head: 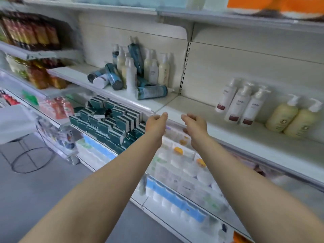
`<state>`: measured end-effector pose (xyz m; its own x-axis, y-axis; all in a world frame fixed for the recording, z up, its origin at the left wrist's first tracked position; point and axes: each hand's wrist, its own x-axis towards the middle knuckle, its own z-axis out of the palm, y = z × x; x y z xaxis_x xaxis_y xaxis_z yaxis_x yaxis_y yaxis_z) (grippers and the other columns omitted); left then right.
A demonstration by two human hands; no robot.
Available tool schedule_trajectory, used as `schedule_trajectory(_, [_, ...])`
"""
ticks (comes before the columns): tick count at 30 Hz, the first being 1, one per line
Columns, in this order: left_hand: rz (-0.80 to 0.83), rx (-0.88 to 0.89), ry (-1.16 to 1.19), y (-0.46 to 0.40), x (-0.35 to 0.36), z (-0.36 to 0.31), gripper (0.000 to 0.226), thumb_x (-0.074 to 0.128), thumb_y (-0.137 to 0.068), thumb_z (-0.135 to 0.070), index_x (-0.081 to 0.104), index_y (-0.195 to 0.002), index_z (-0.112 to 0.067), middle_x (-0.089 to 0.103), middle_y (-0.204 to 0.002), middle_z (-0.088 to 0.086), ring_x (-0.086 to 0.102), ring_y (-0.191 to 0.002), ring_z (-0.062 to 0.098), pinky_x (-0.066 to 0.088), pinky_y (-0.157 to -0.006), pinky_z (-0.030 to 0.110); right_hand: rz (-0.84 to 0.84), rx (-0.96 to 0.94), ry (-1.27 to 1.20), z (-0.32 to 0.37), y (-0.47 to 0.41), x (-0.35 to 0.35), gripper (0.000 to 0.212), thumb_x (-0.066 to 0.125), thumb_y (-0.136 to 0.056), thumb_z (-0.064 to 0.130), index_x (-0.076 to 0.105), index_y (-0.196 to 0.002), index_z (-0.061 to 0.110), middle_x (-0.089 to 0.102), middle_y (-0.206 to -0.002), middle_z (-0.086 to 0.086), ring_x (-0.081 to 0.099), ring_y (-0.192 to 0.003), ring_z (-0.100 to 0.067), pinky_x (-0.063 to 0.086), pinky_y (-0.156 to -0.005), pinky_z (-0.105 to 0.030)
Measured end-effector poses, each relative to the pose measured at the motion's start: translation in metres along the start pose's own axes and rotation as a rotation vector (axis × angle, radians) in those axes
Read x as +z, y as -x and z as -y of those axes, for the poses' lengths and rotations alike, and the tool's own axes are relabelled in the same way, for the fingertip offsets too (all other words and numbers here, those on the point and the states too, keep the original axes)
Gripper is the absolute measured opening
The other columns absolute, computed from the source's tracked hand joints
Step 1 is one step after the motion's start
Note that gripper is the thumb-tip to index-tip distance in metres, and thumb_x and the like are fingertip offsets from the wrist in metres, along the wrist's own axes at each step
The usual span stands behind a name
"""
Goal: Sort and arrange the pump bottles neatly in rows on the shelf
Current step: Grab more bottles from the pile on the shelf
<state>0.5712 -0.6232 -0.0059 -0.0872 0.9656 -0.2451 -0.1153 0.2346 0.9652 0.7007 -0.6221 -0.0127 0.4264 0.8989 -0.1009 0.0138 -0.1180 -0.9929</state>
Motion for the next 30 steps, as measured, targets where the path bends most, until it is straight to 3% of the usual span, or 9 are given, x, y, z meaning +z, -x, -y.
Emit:
schedule_trajectory(4, [-0.108, 0.035, -0.005, -0.026, -0.066, -0.018, 0.035, 0.057, -0.097, -0.043, 0.063, -0.108, -0.010, 0.066, -0.110, 0.009, 0.061, -0.105, 0.032, 0.050, -0.093, 0.038, 0.058, -0.034, 0.021, 0.012, 0.006, 0.076, 0.037, 0.071, -0.089, 0.030, 0.063, -0.123, 0.015, 0.063, -0.111, 0.003, 0.062, -0.095, -0.014, 0.055, -0.097, -0.045])
schedule_trajectory(7, [-0.133, 0.036, 0.011, -0.050, -0.117, -0.032, 0.026, 0.058, -0.098, -0.041, 0.060, -0.096, -0.016, 0.065, -0.096, 0.005, 0.060, -0.094, 0.025, 0.048, -0.096, 0.039, 0.081, -0.045, 0.034, 0.018, 0.008, 0.137, 0.042, 0.073, -0.086, 0.034, 0.064, -0.124, 0.018, 0.065, -0.119, 0.001, 0.062, -0.110, -0.022, 0.052, -0.102, -0.049])
schedule_trajectory(11, [-0.167, 0.050, 0.042, -0.088, -0.184, -0.053, 0.038, 0.059, -0.096, -0.043, 0.059, -0.121, -0.015, 0.060, -0.118, 0.006, 0.057, -0.110, 0.027, 0.047, -0.104, 0.045, 0.104, -0.058, 0.034, 0.028, 0.003, 0.216, 0.043, 0.072, -0.089, 0.032, 0.063, -0.128, 0.017, 0.064, -0.123, 0.001, 0.060, -0.113, -0.021, 0.052, -0.102, -0.045])
schedule_trajectory(16, [-0.180, 0.077, 0.042, -0.134, -0.251, -0.066, 0.044, 0.059, -0.097, -0.042, 0.057, -0.129, -0.012, 0.060, -0.121, 0.009, 0.057, -0.111, 0.026, 0.046, -0.106, 0.045, 0.130, -0.041, 0.005, 0.027, -0.003, 0.298, 0.040, 0.071, -0.090, 0.033, 0.062, -0.126, 0.019, 0.064, -0.114, 0.004, 0.062, -0.105, -0.020, 0.052, -0.102, -0.045])
schedule_trajectory(21, [-0.182, 0.055, 0.028, -0.175, -0.285, -0.076, 0.039, 0.057, -0.097, -0.042, 0.058, -0.124, -0.013, 0.061, -0.121, 0.012, 0.058, -0.114, 0.031, 0.048, -0.103, 0.045, 0.118, -0.020, -0.009, 0.027, -0.012, 0.350, 0.036, 0.070, -0.092, 0.030, 0.062, -0.125, 0.017, 0.062, -0.100, 0.010, 0.063, -0.089, -0.013, 0.055, -0.097, -0.043])
schedule_trajectory(24, [-0.160, 0.071, 0.047, -0.202, -0.292, -0.084, 0.028, 0.057, -0.098, -0.040, 0.058, -0.108, -0.014, 0.062, -0.102, 0.004, 0.059, -0.109, 0.029, 0.048, -0.103, 0.045, 0.112, -0.030, 0.012, 0.036, -0.029, 0.371, 0.035, 0.069, -0.092, 0.029, 0.062, -0.125, 0.017, 0.060, -0.100, 0.012, 0.064, -0.098, -0.020, 0.057, -0.090, -0.038])
schedule_trajectory(26, [-0.149, 0.083, 0.075, -0.221, -0.292, -0.088, 0.034, 0.057, -0.099, -0.039, 0.058, -0.120, -0.013, 0.056, -0.103, -0.001, 0.054, -0.106, 0.023, 0.045, -0.106, 0.045, 0.108, -0.042, 0.019, 0.041, -0.045, 0.385, 0.032, 0.069, -0.093, 0.028, 0.062, -0.123, 0.018, 0.060, -0.101, 0.013, 0.063, -0.102, -0.021, 0.057, -0.085, -0.035])
schedule_trajectory(28, [-0.150, 0.075, 0.078, -0.240, -0.291, -0.091, 0.044, 0.057, -0.099, -0.040, 0.054, -0.131, -0.011, 0.054, -0.115, 0.001, 0.053, -0.109, 0.023, 0.045, -0.107, 0.044, 0.112, -0.051, 0.010, 0.041, -0.064, 0.399, 0.031, 0.069, -0.092, 0.026, 0.063, -0.121, 0.017, 0.062, -0.105, 0.010, 0.062, -0.106, -0.021, 0.055, -0.095, -0.041])
schedule_trajectory(30, [-0.167, 0.083, 0.065, -0.262, -0.293, -0.096, 0.040, 0.056, -0.098, -0.040, 0.057, -0.126, -0.011, 0.056, -0.114, 0.004, 0.054, -0.109, 0.025, 0.046, -0.104, 0.043, 0.112, -0.059, 0.001, 0.041, -0.084, 0.415, 0.031, 0.070, -0.091, 0.024, 0.064, -0.120, 0.015, 0.062, -0.106, 0.008, 0.061, -0.107, -0.019, 0.053, -0.101, -0.044])
